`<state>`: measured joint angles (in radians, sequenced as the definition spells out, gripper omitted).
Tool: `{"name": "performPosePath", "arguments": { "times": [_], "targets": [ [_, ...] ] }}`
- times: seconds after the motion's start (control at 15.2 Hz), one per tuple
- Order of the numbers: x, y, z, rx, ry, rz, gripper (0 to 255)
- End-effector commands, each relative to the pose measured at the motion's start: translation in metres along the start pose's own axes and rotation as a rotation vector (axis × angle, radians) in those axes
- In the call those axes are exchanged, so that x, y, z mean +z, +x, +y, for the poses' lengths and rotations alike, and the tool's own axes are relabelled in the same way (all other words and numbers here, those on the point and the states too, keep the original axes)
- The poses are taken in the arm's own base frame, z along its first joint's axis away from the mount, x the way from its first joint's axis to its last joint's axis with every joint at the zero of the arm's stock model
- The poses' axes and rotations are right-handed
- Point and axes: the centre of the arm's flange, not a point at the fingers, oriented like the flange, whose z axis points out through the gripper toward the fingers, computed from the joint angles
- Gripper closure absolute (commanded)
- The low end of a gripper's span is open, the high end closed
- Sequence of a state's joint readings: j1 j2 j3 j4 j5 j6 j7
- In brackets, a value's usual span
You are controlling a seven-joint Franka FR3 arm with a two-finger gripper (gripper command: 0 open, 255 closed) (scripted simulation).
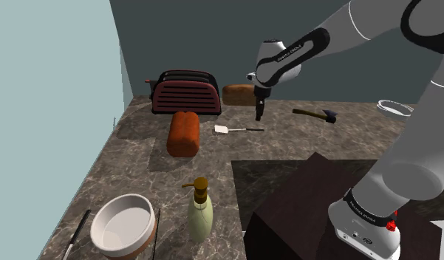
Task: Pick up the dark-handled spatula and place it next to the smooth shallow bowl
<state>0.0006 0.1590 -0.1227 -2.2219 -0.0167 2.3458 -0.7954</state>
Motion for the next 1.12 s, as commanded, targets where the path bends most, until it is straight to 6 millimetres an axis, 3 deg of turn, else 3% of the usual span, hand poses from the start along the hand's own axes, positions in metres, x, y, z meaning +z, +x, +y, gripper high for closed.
{"name": "performPosePath", "arguments": {
  "times": [0.0, 0.59, 1.06],
  "targets": [
    [0.020, 0.012, 0.011, -0.043, -0.003, -0.004, 0],
    [0.103, 0.079, 0.061, -0.224, -0.016, -0.021, 0],
    [0.140, 0.079, 0.062, -0.224, -0.016, -0.021, 0]
  ]
}}
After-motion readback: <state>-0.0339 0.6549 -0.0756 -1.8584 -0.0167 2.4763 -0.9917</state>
